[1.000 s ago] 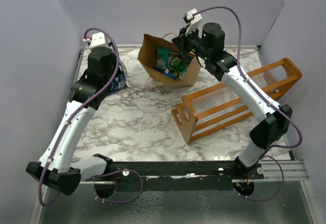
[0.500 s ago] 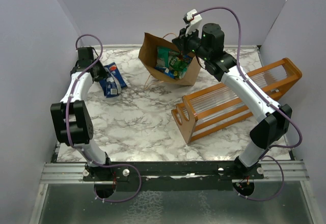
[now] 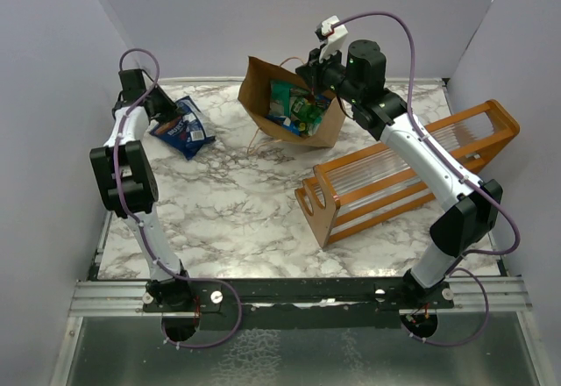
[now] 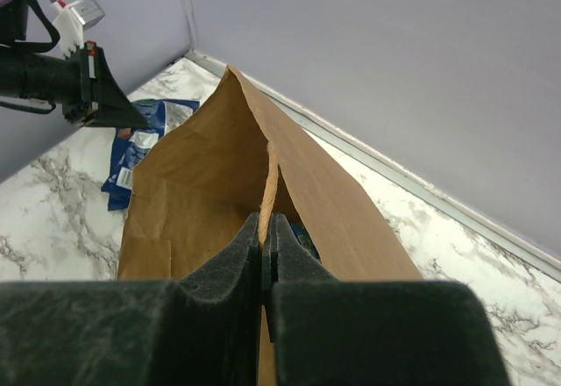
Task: Take the snacks out of the paper bag
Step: Place the snack at the center of the board.
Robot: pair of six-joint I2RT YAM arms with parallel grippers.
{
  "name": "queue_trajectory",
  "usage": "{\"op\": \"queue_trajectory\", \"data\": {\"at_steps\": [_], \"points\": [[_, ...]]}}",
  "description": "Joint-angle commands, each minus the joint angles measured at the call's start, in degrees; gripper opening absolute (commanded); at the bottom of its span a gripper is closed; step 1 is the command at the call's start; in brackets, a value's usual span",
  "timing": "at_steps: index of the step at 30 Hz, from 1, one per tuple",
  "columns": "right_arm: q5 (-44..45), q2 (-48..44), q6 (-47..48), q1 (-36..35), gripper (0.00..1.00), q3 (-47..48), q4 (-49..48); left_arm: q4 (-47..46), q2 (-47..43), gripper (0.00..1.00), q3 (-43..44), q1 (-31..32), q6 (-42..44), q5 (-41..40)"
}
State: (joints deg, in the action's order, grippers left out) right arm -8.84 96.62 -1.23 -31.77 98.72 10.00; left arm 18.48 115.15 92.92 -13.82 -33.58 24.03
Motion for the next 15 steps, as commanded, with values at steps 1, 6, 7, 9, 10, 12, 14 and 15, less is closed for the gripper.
{"op": "queue_trajectory", "data": {"at_steps": [1, 6, 7, 9, 10, 12, 14, 15], "points": [[-1.32, -1.99, -0.74, -0.09, 0.01, 0.73, -1.35, 5.71, 4.26, 0.0, 4.67, -1.93, 4.31, -1.95], [-2.15, -1.37, -1.28, -0.13, 0.01, 0.8, -1.17, 11.29, 6.97, 0.18, 5.56, -2.61, 6.97, -7.68], [-2.33, -1.24, -1.43, -0.09, 0.01, 0.78, -1.16, 11.27, 6.29, 0.24, 5.31, -2.64, 7.34, -8.43], [-2.97, -0.99, -1.64, -0.1, 0.01, 1.0, -0.85, 10.28, 3.66, 0.33, 3.15, -2.67, 7.54, -10.69], [-3.39, -0.88, -1.73, -0.09, 0.01, 1.22, -0.72, 9.14, 1.65, 0.38, 1.64, -2.62, 7.5, -11.75], [-4.64, -0.73, -1.69, -0.09, 0.01, 1.75, -0.49, 7.03, -2.46, 0.44, -1.55, -2.5, 7.03, -13.03], [-6.17, -0.73, -1.45, -0.12, 0.01, 2.0, -0.5, 5.66, -6.63, 0.47, -4.57, -1.97, 6.18, -13.15], [-6.72, -0.8, -1.29, -0.09, 0.01, 1.96, -0.63, 4.71, -8.85, 0.52, -6.32, -1.51, 5.59, -12.54]]}}
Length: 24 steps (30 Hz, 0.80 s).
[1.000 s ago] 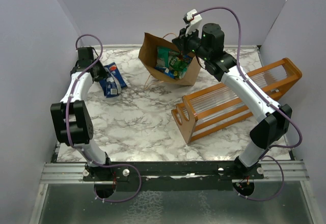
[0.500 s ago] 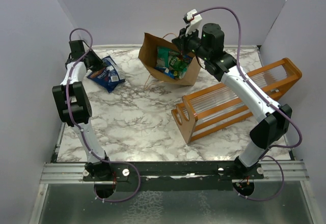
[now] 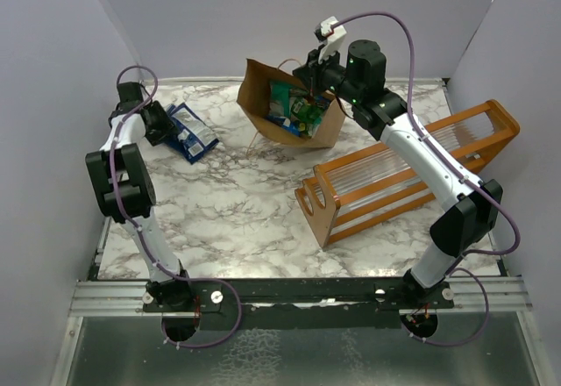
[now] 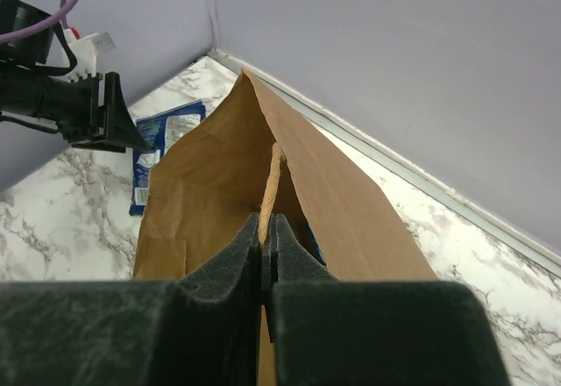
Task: Take the snacks out of the paper bag
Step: Place the snack at the center of the board.
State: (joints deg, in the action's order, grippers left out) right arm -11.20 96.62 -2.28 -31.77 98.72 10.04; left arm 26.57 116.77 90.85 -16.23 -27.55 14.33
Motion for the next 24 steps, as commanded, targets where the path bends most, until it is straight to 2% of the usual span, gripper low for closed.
{"op": "queue_trajectory", "data": {"at_steps": [1, 4, 9, 13, 19, 24], "points": [[-4.82, -0.86, 0.02, -0.1, 0.01, 1.77, -0.93, -4.26, -12.69, 0.58, -6.28, 1.51, -1.08, -2.01], [-6.5, -1.25, 0.67, -0.13, 0.01, 0.51, -2.14, -5.01, -21.14, 0.69, -11.92, 3.92, -1.71, -0.62], [-14.36, -2.72, 1.88, -0.14, 0.01, -3.22, -5.69, -2.86, -34.49, 0.72, -20.21, 9.96, -0.71, -0.61], [-20.55, -3.76, 1.77, -0.18, 0.01, -6.35, -9.56, -2.88, -45.67, 0.72, -25.62, 15.81, -3.86, -0.23], [-21.88, -3.98, 0.15, -0.39, 0.01, -7.43, -11.45, -9.3, -61.98, 0.64, -33.48, 23.35, -15.93, -0.58], [-27.95, -5.26, -1.93, -0.75, 0.01, -10.99, -18.69, -16.5, -66.51, 0.54, -37.53, 28.13, -23.56, -0.12]]}}
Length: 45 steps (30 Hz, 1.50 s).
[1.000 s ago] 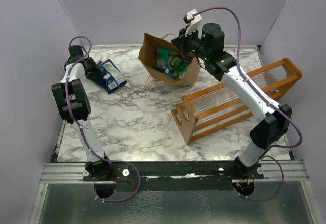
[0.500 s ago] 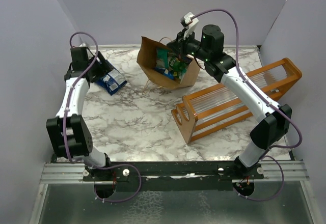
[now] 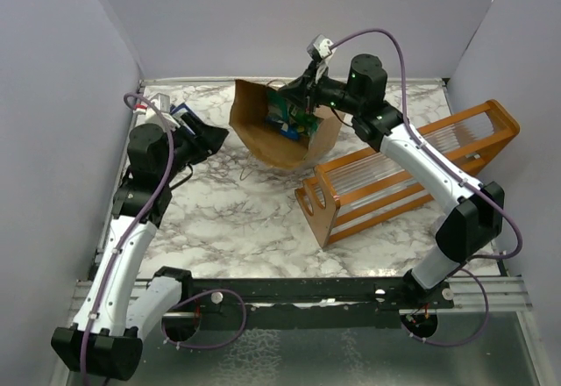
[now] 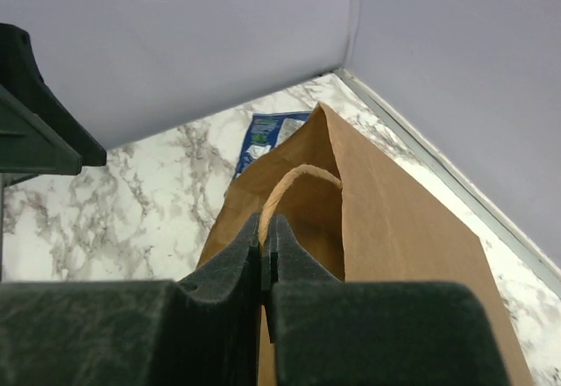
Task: Take the snacks out of the paper bag
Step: Take out the snack from the paper bag.
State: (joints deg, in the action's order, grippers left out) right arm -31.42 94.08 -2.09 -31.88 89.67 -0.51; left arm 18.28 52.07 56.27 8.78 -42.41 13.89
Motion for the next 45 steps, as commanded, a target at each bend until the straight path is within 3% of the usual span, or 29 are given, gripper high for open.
{"op": "queue_trajectory", "data": {"at_steps": [1, 7, 13, 17, 22, 26, 32, 45], "points": [[-9.88, -2.79, -2.58, -0.76, 0.01, -2.44, -9.76, -10.27, -1.79, 0.52, -4.28, 4.61, -10.14, 0.28], [-18.92, -2.79, -5.02, -0.9, 0.02, -7.14, -18.72, -19.0, 2.86, 0.45, -8.7, 17.0, -13.97, -4.11], [-11.55, -1.74, -6.19, -0.9, 0.01, -5.74, -14.52, -22.3, 5.13, 0.37, -9.73, 28.57, -12.65, -14.82], [-4.88, -1.61, -6.73, -0.9, 0.01, -3.87, -11.41, -23.43, 5.1, 0.24, -12.74, 29.98, -15.41, -19.12], [-1.66, -1.79, -7.47, -0.9, 0.01, -2.17, -9.8, -27.93, 8.58, 0.17, -16.64, 30.07, -19.55, -21.45], [0.09, -2.13, -8.14, -0.89, 0.01, -1.18, -8.96, -29.39, 15.52, 0.12, -13.38, 30.51, -22.56, -24.73], [0.7, -2.3, -7.42, -0.9, 0.01, 0.15, -7.24, -27.3, 26.05, 0.16, -5.18, 32.4, -25.6, -32.12], [0.56, -2.9, -8.38, -0.9, 0.01, 0.56, -7.97, -39.13, 42.91, 0.46, 3.18, 32.31, -35.36, -36.54]]}}
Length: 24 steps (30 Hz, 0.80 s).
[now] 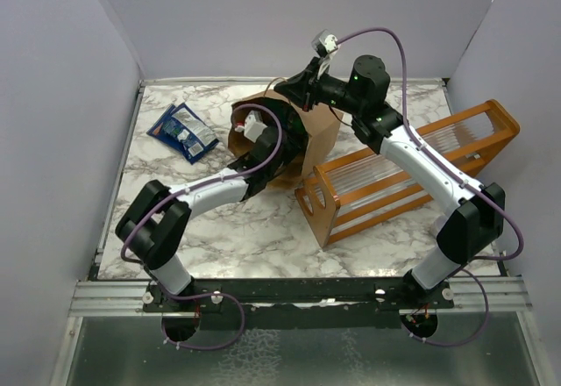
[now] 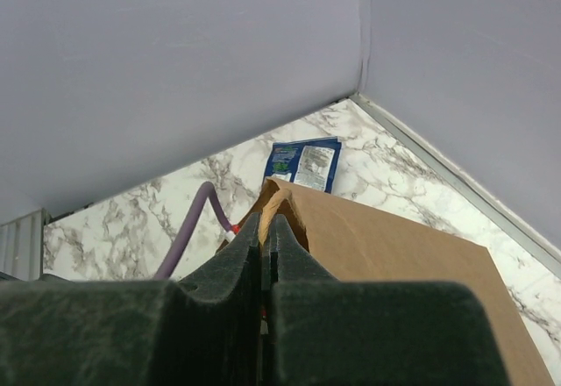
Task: Take the snacks out of the paper bag
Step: Take out the snack from the paper bag.
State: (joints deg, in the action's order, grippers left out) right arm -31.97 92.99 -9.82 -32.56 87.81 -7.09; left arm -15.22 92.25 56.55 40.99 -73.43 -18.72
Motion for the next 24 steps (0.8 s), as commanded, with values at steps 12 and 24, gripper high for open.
{"op": "queue_trajectory", "data": {"at_steps": [12, 24], "points": [[3.24, -4.3, 1.61, -0.23, 0.01, 1.65, -1.01, -15.83, 13.87, 0.5, 6.88, -2.15, -7.82, -5.09], [2.73, -3.4, 2.21, -0.23, 0.01, 2.7, 0.62, -22.81, 19.47, 0.75, 11.93, -3.81, 0.34, -4.3]]}}
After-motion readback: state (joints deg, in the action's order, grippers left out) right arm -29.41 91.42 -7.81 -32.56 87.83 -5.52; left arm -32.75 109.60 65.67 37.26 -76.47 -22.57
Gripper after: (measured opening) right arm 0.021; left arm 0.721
